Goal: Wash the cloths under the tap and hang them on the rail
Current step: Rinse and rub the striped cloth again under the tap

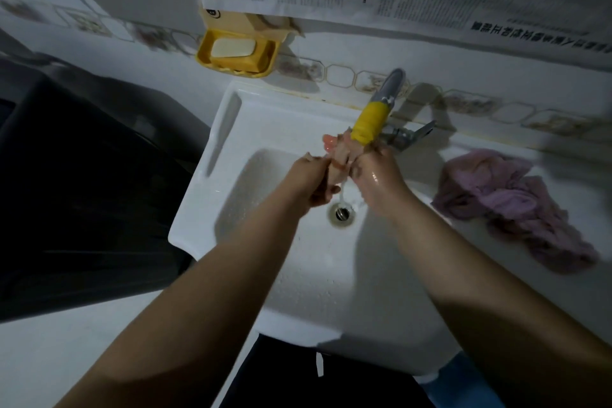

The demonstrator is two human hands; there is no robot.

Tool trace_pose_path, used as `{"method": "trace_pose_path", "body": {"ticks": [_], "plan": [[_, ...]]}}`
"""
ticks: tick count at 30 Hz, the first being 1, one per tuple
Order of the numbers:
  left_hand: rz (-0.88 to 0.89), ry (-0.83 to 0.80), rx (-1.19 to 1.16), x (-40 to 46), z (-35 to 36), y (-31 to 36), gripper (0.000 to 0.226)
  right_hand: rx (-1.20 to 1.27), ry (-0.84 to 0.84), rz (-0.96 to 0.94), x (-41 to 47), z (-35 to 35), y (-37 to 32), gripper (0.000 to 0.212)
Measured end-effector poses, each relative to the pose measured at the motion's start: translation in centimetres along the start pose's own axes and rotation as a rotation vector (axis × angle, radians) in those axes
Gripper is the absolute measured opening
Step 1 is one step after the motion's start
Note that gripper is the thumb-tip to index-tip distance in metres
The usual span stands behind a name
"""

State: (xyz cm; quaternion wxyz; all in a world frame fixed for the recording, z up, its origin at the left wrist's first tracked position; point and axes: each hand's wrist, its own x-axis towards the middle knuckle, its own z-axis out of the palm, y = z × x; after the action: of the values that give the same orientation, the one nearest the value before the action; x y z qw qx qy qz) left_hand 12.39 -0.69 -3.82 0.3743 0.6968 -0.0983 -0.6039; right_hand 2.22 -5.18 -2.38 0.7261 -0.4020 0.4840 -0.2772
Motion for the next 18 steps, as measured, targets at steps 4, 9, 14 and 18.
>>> {"method": "trace_pose_path", "body": {"ticks": [4,9,14,18], "plan": [[-0.134,-0.073,-0.118,-0.4,0.5,-2.3,0.030,0.061,0.112,-0.099,-0.1,1.2,0.7,0.060],[0.047,-0.240,-0.601,-0.8,0.4,-2.0,0.025,-0.064,-0.050,-0.084,-1.0,0.8,3.0,0.023],[0.181,-0.245,-0.271,-2.3,0.3,-3.4,0.034,-0.010,0.237,-0.016,0.3,0.7,2.7,0.019],[0.306,0.000,0.005,-2.9,-0.1,-3.5,0.026,0.243,0.374,0.110,1.9,0.8,2.3,0.030]]}}
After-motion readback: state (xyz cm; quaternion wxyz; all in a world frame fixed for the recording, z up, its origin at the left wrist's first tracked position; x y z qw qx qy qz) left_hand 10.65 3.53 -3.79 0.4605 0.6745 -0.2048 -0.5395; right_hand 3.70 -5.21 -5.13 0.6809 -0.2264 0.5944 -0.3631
